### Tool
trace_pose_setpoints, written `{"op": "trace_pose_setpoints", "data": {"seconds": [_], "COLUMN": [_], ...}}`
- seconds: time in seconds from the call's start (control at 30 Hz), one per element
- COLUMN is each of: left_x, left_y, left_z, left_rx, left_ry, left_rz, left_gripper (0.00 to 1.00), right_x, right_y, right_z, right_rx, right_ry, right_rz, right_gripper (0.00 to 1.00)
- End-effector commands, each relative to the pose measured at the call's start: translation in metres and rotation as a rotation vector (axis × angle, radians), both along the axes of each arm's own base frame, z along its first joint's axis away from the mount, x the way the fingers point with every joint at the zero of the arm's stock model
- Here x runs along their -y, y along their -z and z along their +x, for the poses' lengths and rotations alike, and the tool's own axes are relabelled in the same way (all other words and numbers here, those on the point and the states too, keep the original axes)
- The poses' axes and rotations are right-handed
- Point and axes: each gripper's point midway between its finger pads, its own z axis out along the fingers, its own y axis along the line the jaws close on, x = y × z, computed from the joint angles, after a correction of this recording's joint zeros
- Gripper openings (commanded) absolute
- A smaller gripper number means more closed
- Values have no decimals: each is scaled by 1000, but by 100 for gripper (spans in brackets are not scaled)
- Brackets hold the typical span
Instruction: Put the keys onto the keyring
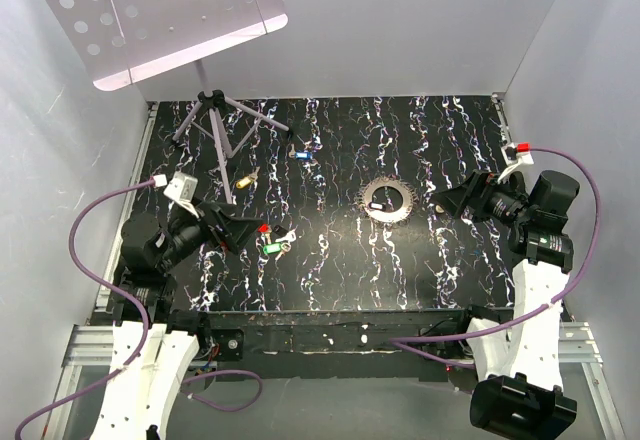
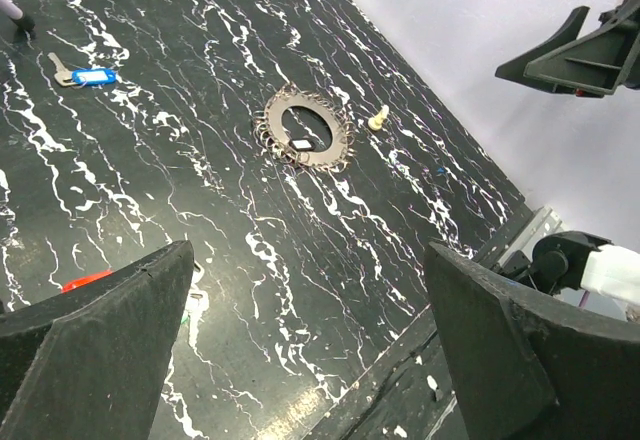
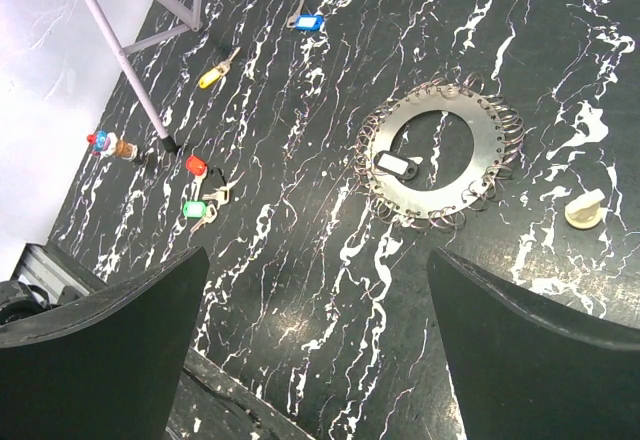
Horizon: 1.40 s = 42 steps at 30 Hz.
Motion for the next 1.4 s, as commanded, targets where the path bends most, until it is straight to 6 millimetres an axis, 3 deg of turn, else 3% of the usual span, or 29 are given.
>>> {"op": "trace_pose_setpoints", "data": {"seconds": [0.0, 0.1, 0.33, 0.5, 0.63, 0.87, 1.03, 1.33, 1.37], "left_x": [8, 14, 32, 61, 71, 72, 73, 71, 72], "left_y": [-2, -5, 3, 39, 53, 54, 62, 132, 138], "left_z": [-10, -16, -19, -12, -4, 11, 15, 47, 50], "left_rx": [21, 21, -25, -119, -164, -187, -183, -404, -414], "left_ry": [84, 139, 220, 192, 128, 45, 38, -64, -67], "left_rz": [14, 11, 35, 209, 324, 291, 298, 555, 574], "left_gripper": [100, 100, 100, 100, 100, 100, 99, 99, 94], "right_x": [1, -5, -46, -72, -69, -66, -62, -65, -65], "right_y": [-11, -11, -20, 12, 31, 58, 59, 63, 63], "right_z": [0, -6, -44, -50, -48, -38, -37, -43, -44], "right_rx": [54, 64, 244, 233, 198, 212, 169, 155, 157], "right_ry": [-11, -77, -442, -567, -611, -539, -521, -561, -565], "right_rz": [-33, -44, -74, -325, -403, -396, -371, -352, -350], "right_gripper": [100, 100, 100, 100, 100, 100, 100, 100, 100]}}
